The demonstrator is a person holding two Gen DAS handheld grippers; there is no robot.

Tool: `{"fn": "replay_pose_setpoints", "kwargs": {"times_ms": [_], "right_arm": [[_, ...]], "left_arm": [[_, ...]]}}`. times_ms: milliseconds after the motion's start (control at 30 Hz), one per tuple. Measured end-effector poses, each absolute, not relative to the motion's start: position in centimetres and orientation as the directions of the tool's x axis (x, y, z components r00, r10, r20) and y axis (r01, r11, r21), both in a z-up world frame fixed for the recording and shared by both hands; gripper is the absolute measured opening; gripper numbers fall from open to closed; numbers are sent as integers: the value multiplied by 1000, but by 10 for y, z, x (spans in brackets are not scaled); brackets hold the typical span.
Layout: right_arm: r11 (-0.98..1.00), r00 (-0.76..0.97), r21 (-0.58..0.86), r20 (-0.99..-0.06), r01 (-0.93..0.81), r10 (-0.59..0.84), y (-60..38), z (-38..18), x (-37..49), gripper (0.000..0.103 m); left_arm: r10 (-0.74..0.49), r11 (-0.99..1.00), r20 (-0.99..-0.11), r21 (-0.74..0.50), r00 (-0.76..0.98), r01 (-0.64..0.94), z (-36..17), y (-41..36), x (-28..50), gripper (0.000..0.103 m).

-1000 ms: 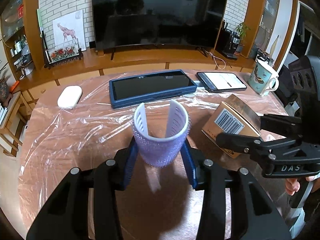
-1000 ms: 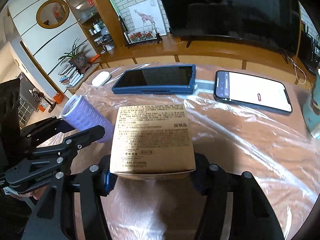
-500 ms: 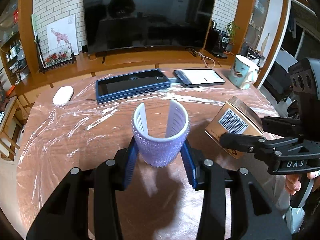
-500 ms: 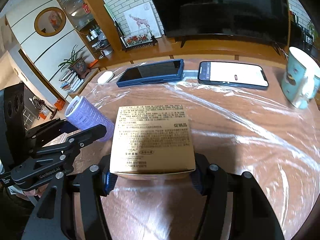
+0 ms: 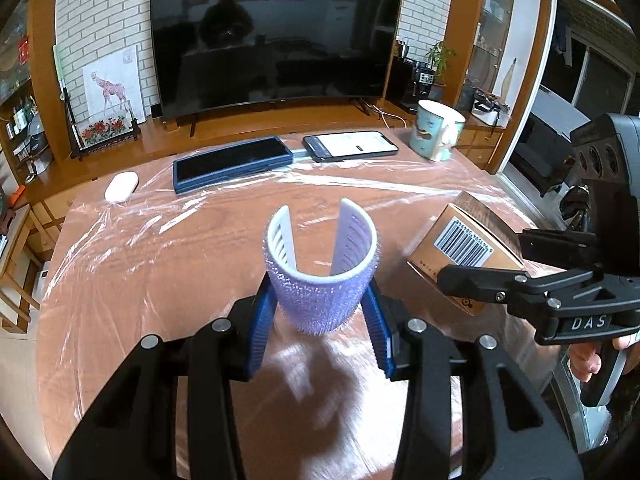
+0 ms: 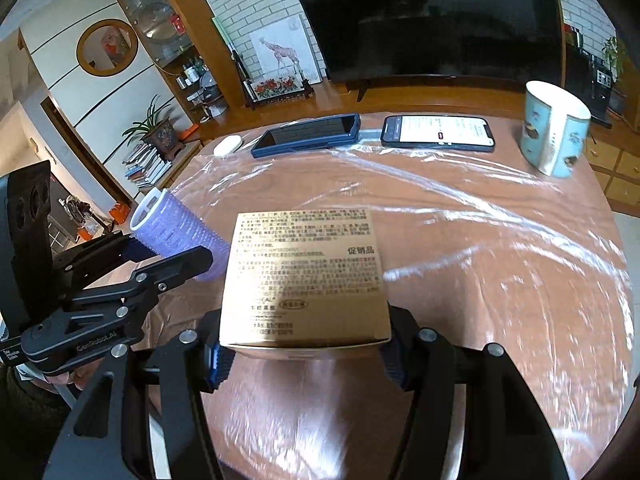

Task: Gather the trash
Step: 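Carry the lavender cup with the left tool while the right tool carries the cardboard box over the bin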

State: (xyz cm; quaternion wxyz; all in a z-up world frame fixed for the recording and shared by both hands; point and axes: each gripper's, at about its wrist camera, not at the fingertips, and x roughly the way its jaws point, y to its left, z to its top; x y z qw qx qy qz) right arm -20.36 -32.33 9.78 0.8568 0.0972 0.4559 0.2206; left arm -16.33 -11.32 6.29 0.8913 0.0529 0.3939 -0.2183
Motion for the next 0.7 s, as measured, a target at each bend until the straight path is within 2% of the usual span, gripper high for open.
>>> {"fn": "replay_pose_setpoints", "kwargs": {"times_ms": [700], "right_arm": [[845, 412, 413, -743, -339, 528, -335, 101, -314, 58]], "left_arm": [[-375, 867, -754, -79, 540, 492, 53, -119, -263, 44]]}}
